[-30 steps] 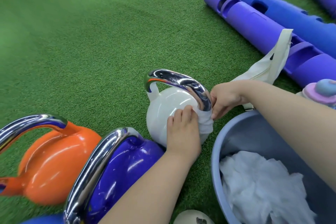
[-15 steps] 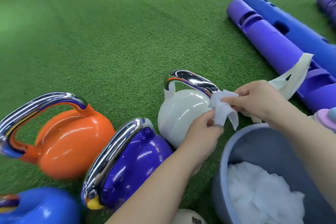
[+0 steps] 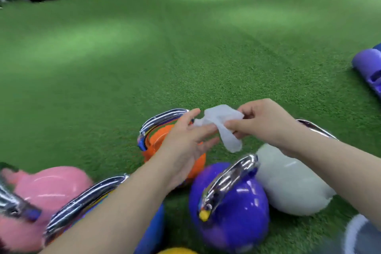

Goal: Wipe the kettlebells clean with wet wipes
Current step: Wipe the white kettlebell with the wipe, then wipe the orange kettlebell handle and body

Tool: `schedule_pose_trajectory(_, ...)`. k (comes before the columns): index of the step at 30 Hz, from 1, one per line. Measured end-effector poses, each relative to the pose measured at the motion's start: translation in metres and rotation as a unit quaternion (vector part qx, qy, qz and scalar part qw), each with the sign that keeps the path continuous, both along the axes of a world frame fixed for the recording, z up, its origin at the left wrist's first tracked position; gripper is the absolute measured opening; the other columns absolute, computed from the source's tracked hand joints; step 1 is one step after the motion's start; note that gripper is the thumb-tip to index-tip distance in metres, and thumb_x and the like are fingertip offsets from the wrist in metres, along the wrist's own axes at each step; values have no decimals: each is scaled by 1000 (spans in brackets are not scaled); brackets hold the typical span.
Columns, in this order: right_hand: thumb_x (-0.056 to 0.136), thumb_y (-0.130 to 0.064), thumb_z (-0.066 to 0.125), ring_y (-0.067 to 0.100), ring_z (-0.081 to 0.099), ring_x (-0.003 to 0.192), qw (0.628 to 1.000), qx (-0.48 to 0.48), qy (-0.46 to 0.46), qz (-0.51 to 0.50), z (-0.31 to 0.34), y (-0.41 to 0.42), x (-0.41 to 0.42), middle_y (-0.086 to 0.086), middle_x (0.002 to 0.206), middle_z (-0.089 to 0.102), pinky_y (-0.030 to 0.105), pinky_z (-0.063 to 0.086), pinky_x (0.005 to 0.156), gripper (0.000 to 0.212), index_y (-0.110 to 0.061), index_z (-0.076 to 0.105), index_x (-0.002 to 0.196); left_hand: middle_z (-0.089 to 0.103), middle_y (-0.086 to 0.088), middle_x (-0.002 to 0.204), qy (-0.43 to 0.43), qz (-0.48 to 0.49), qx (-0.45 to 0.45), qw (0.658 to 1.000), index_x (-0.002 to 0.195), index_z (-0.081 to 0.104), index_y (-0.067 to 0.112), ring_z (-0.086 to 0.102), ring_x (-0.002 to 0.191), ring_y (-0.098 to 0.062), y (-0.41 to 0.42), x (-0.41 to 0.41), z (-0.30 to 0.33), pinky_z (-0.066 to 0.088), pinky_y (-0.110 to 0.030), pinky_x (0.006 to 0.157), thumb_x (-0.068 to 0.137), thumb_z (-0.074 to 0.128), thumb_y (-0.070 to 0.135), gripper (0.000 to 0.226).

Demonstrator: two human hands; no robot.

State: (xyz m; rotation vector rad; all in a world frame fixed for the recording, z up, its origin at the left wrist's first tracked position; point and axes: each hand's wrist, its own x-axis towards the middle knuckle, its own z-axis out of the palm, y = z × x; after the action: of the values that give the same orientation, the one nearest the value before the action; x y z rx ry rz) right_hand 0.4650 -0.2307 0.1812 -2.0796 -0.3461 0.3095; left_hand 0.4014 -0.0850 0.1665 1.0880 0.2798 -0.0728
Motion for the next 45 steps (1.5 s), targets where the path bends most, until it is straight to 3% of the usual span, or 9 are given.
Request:
schedule_pose_trajectory(6, 84, -15, 67, 10, 55, 51, 987, -30, 108, 116, 28, 95, 19, 8, 68, 62, 24, 45, 56, 10, -7, 62, 82, 68, -10, 86, -20, 107, -19, 994, 132, 38, 19, 67, 62, -16, 89, -9, 27, 57, -31, 63, 87, 41, -10, 54)
schedule_pose_trajectory(11, 85, -13, 60, 15, 52, 68, 973, -93, 97, 188, 32, 162, 26, 6, 78, 53, 28, 49, 61, 6, -15, 54, 83, 65, -16, 90, -15, 146, -36, 989, 109, 54, 8, 63, 71, -25, 145, -18, 31, 50, -34, 61, 98, 28, 20, 31)
schedule_pose_trajectory(17, 78, -18, 71, 14, 35, 58, 980, -40, 64, 183, -3, 190, 31, 1, 61, 40, 25, 26, 49, 31, -19, 46, 60, 63, 9, 62, 17, 161, 269, 950, 101, 68, 12, 53, 60, -11, 176, -22, -6, 40, -20, 55, 86, 58, -1, 22)
schedule_pose_trajectory(22, 70, -21, 81, 10, 41, 54, 977, -37, 95, 189, -48, 171, 35, -2, 59, 51, 23, 32, 52, 21, -17, 60, 66, 64, 6, 85, 34, 145, 477, 866, 98, 68, 23, 50, 65, -5, 178, -19, -41, 38, -6, 54, 82, 62, -1, 30)
schedule_pose_trajectory(25, 74, -9, 76, 8, 41, 45, 979, -24, 170, 113, -82, 165, 36, -2, 54, 48, 13, 28, 39, 22, -18, 57, 66, 67, 1, 107, 50, 104, 592, 797, 111, 68, 17, 59, 85, -11, 170, -9, -60, 38, -8, 70, 80, 64, 3, 34)
schedule_pose_trajectory(29, 82, -3, 66, 8, 45, 42, 952, 87, 294, -17, -112, 175, 38, 1, 57, 47, 14, 33, 38, 27, -17, 48, 70, 57, 1, 130, 47, 69, 653, 753, 124, 59, 13, 52, 117, -18, 157, 8, -79, 33, -22, 102, 81, 60, 2, 44)
schedule_pose_trajectory(35, 81, -7, 68, 25, 58, 60, 950, 160, 211, -163, -133, 189, 36, 7, 60, 57, 42, 53, 63, 28, -12, 50, 60, 42, 15, 129, -43, 73, 653, 753, 129, 54, 11, 45, 125, -7, 148, 21, -83, 33, -25, 108, 87, 55, 1, 43)
schedule_pose_trajectory(40, 83, -17, 68, 30, 67, 73, 942, 198, 163, -216, -145, 194, 18, 5, 63, 66, 46, 55, 78, 23, -13, 57, 62, 49, 13, 124, -182, 149, 691, 684, 120, 62, 9, 40, 115, 6, 149, 18, -81, 23, -3, 103, 83, 54, 5, 38)
schedule_pose_trajectory(45, 91, -14, 53, 29, 62, 96, 939, 177, 143, -259, -137, 189, 11, 12, 97, 69, 26, 42, 82, 17, -9, 68, 93, 56, -1, 126, -159, 111, 725, 661, 118, 63, 3, 48, 116, -14, 152, 21, -85, 18, -4, 102, 83, 50, 1, 37)
